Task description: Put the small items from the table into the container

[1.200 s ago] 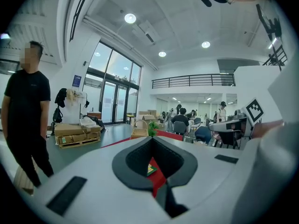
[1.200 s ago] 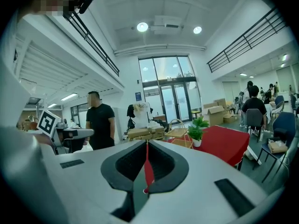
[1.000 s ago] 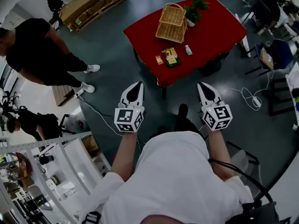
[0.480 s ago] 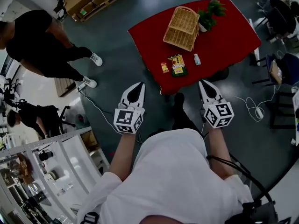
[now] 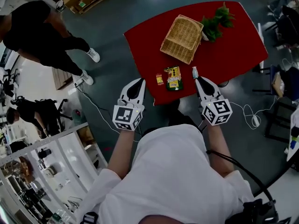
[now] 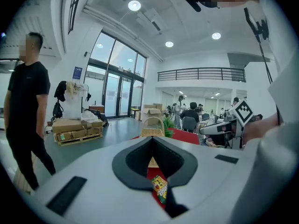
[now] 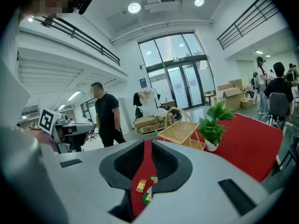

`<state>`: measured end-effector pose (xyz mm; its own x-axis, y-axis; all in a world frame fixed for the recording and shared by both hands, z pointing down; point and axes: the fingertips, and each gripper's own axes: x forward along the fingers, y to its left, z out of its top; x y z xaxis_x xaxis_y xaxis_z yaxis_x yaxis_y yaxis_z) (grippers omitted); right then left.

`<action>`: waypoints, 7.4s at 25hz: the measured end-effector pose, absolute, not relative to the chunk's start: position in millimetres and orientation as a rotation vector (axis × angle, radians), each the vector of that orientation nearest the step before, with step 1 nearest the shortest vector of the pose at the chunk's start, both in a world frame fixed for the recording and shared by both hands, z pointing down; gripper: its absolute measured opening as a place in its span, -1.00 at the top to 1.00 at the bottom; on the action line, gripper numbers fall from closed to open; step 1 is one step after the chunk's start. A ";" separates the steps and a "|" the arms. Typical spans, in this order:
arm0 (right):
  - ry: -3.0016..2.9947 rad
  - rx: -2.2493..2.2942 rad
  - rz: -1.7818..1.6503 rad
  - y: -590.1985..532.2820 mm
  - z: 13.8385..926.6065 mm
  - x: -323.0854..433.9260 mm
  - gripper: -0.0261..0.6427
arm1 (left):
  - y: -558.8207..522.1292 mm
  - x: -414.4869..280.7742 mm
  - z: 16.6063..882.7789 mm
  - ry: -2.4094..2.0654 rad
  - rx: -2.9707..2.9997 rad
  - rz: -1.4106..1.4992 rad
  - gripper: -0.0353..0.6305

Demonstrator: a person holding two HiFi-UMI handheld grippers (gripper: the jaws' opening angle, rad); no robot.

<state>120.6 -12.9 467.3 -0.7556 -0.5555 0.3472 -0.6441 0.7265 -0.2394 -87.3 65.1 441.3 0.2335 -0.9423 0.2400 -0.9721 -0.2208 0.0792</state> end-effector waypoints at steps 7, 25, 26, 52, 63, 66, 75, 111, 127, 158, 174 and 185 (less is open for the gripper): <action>-2.677 0.827 0.543 -59.1 478.2 118.8 0.79 | 14.6 -90.8 448.1 -1.840 2.211 0.244 0.87; -2.445 1.039 0.678 -77.5 548.3 99.7 0.78 | -36.2 -142.9 512.0 -1.612 2.272 0.352 0.87; -2.425 1.053 0.687 -76.2 553.8 100.9 0.78 | -36.1 -143.8 520.0 -1.590 2.268 0.362 0.87; -1.844 1.005 0.829 -103.8 808.5 180.8 0.34 | -17.9 -126.2 586.4 -1.399 2.139 0.490 0.87; -1.801 0.962 0.819 -91.5 818.7 180.0 0.35 | -10.4 -132.1 587.7 -1.445 2.099 0.488 0.87; -1.854 0.954 0.801 -90.1 796.0 172.0 0.36 | -13.0 -131.3 582.2 -1.456 2.111 0.469 0.87; -1.939 0.968 0.779 -91.5 766.2 160.7 0.38 | -15.7 -118.9 567.8 -1.431 2.184 0.438 0.87; -1.775 0.815 0.748 -66.5 815.6 161.4 0.40 | -2.4 -128.0 574.7 -1.437 2.153 0.474 0.87; -2.101 0.970 0.592 -103.1 628.4 122.4 0.40 | -31.5 -102.9 549.7 -1.349 2.323 0.399 0.87; -2.072 0.974 0.438 -241.3 604.4 33.9 0.40 | -60.6 -164.1 528.1 -1.508 2.275 0.352 0.87; -2.231 0.973 0.335 -211.6 557.5 38.4 0.40 | -47.2 -142.1 523.0 -1.480 2.327 0.366 0.87; -2.371 0.998 0.471 -134.7 527.3 61.0 0.40 | -42.4 -117.6 508.1 -1.430 2.408 0.343 0.87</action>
